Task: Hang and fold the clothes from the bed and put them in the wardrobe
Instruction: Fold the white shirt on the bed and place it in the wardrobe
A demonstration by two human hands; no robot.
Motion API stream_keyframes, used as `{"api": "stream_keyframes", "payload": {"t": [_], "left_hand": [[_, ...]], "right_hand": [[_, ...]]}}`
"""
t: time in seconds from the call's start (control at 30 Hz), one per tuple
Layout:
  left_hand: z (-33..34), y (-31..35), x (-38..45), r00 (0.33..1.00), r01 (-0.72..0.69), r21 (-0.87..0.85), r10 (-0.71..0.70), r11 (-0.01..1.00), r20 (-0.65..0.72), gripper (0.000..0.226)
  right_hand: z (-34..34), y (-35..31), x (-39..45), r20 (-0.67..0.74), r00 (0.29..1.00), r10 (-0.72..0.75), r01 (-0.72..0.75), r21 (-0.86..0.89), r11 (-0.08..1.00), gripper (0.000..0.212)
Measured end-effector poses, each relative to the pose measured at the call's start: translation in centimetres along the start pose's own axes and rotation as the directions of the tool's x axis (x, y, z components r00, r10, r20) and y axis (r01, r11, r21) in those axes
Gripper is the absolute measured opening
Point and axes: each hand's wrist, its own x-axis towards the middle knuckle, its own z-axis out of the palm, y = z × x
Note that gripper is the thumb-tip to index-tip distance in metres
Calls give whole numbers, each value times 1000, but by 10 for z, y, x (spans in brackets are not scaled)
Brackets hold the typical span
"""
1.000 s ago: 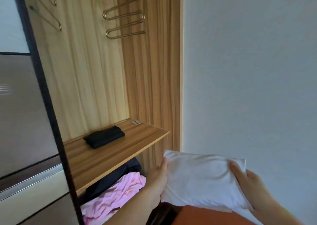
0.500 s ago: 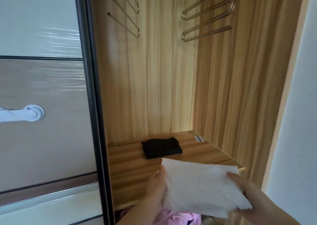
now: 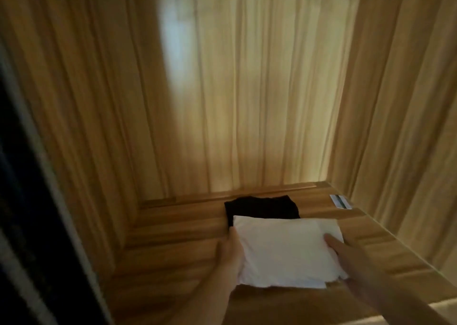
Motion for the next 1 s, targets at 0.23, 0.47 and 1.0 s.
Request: {"api": "stream_keyframes", "payload": {"t": [0.23, 0.47, 1.0], "left_hand": [[47, 55, 117, 985, -87, 55, 94, 995, -146, 50], [78, 19, 175, 980, -83, 133, 105, 988, -167, 25], [60, 12, 174, 963, -153, 468, 239, 870, -129, 43]], "right_hand": [[52, -23, 158, -10, 989, -147, 145, -92, 985, 58], [85, 16, 235, 76, 995, -70, 86, -229, 970, 52], [86, 23, 236, 51, 996, -76, 91, -429, 899, 47]]}}
